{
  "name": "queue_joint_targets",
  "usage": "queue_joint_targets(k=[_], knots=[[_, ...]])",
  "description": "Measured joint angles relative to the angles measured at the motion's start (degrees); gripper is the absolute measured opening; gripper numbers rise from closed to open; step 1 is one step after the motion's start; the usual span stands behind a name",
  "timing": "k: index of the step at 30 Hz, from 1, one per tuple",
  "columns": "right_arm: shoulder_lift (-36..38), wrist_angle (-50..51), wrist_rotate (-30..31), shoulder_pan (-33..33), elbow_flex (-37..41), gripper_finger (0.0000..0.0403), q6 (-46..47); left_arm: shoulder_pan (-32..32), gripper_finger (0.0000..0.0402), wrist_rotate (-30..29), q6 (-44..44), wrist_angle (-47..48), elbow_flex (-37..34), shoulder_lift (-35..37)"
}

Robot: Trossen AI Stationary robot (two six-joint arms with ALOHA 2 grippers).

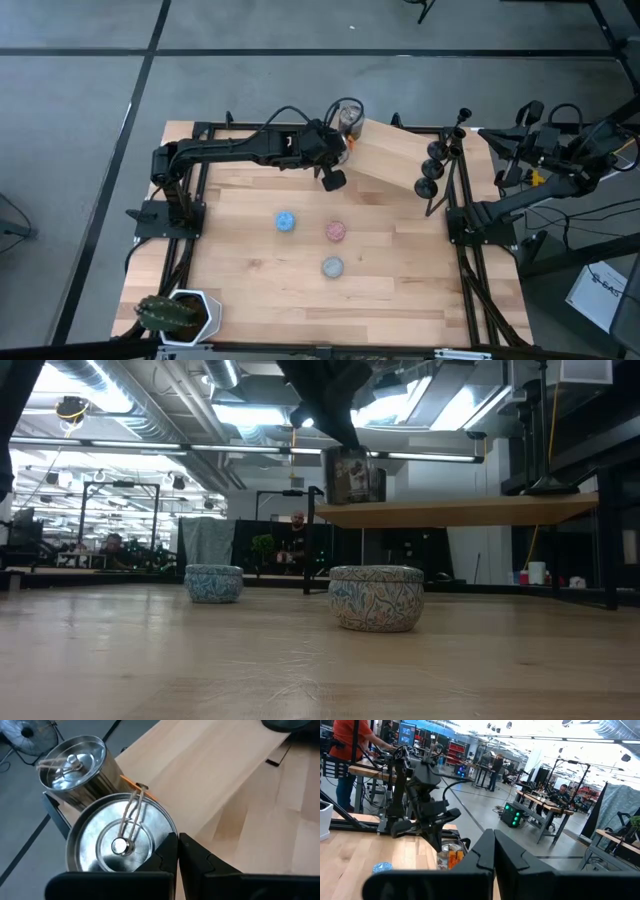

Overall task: Pick & Place candle stick holders
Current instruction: Align the silver scented candle with the other silver scented candle on the shelf

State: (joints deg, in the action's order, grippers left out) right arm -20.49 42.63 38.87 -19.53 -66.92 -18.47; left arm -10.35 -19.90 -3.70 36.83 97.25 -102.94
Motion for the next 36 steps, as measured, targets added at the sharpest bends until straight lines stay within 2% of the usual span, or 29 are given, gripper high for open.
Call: queue_joint_targets(k=[12, 18, 26, 32, 36], knots=[[-0.02, 0.01, 0.00, -0.02, 0.00, 0.0005, 0.02, 0.07, 0.0016, -0.37, -0.02, -1.30, 0.00, 0.00], [-0.02, 0.02, -0.02, -0.01, 0.00, 0.0005, 0.00, 0.07, 0.0043, -4.51, 0.00, -1.78, 0.00, 0.02], [-0.02, 0.02, -0.02, -0.02, 0.02, 0.0005, 0.02, 0.10, 0.0086, -6.05, 0.83, -4.02, 0.00, 0.02], [-0.02, 0.00, -0.01, 0.00, 0.02, 0.0005, 0.00, 4.37, 0.0089, -7.99, 7.49, -9.31, 0.00, 0.86], [-0.02, 0.02, -0.02, -0.01, 0.01, 0.0005, 0.00, 7.76, 0.0075, -12.54, 6.68, -4.38, 0.06, 0.95]])
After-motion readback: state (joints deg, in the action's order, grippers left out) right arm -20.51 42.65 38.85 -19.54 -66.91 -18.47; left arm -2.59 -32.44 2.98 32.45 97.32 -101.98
